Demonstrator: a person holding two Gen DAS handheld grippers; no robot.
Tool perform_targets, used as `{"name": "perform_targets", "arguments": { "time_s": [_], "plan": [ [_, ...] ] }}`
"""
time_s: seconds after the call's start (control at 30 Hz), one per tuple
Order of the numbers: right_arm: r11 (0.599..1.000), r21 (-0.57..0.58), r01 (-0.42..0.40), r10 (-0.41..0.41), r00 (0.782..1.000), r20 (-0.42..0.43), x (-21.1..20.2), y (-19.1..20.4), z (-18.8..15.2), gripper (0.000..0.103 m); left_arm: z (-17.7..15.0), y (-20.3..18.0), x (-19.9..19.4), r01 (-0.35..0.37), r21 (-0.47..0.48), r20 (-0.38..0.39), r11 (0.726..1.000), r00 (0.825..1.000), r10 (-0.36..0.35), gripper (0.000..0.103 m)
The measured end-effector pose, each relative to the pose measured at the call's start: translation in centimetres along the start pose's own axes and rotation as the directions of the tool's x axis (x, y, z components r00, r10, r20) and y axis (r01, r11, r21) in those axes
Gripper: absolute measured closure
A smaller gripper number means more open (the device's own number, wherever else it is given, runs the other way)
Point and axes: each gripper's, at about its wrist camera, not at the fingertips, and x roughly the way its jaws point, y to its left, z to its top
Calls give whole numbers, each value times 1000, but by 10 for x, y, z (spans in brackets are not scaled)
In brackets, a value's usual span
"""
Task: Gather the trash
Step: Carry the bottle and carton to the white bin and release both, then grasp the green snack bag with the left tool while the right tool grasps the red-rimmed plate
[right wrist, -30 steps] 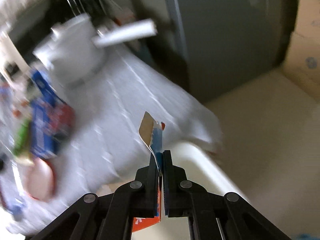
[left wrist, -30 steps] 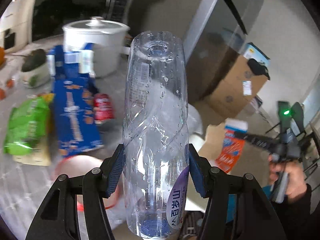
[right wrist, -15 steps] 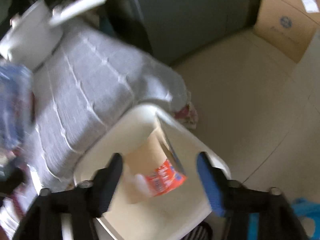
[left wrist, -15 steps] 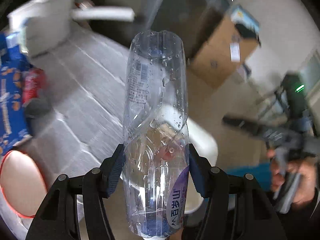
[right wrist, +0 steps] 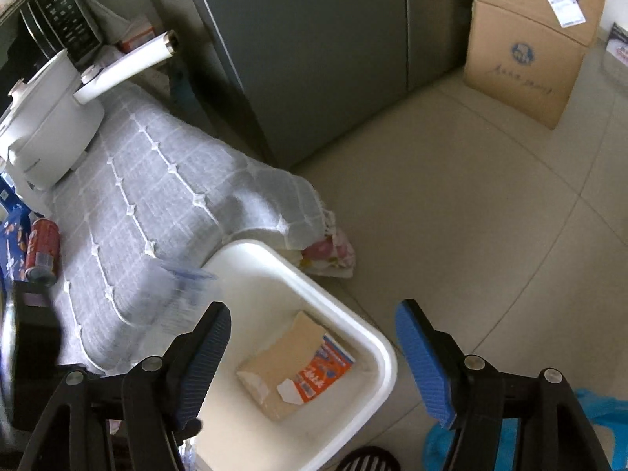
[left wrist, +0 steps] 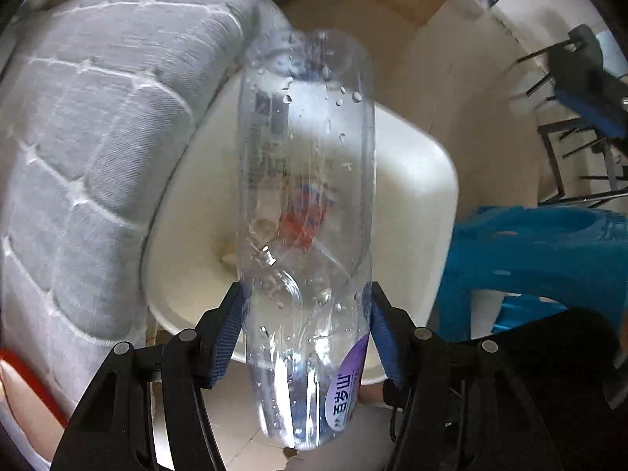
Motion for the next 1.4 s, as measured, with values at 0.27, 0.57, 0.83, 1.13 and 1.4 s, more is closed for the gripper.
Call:
{"name": "perform_targets", "arguments": {
  "time_s": [0.27, 0.57, 0.83, 1.13, 1.4],
  "plan": [
    [1000, 22, 9, -9, 1000, 21, -4, -8, 2, 27, 18, 3, 19, 9, -68, 19, 998, 1000, -8, 38],
    [1000, 9, 5, -5, 999, 36, -8, -4, 3, 22, -9, 7, -33, -16, -69, 181, 997, 983, 29, 6],
    [996, -78, 32, -29, 999, 37, -5, 17, 0, 18, -70, 40, -94, -23, -126, 300, 992, 952, 60, 0],
    [979, -197, 44, -42, 999, 16, 8, 62, -3, 15, -148, 130, -145, -46, -297, 400, 954, 901, 168, 0],
    [939, -344, 31, -36, 999, -10, 29, 135, -13, 14, -227, 209, -182, -52, -487, 514, 872, 790, 334, 0]
  ]
}}
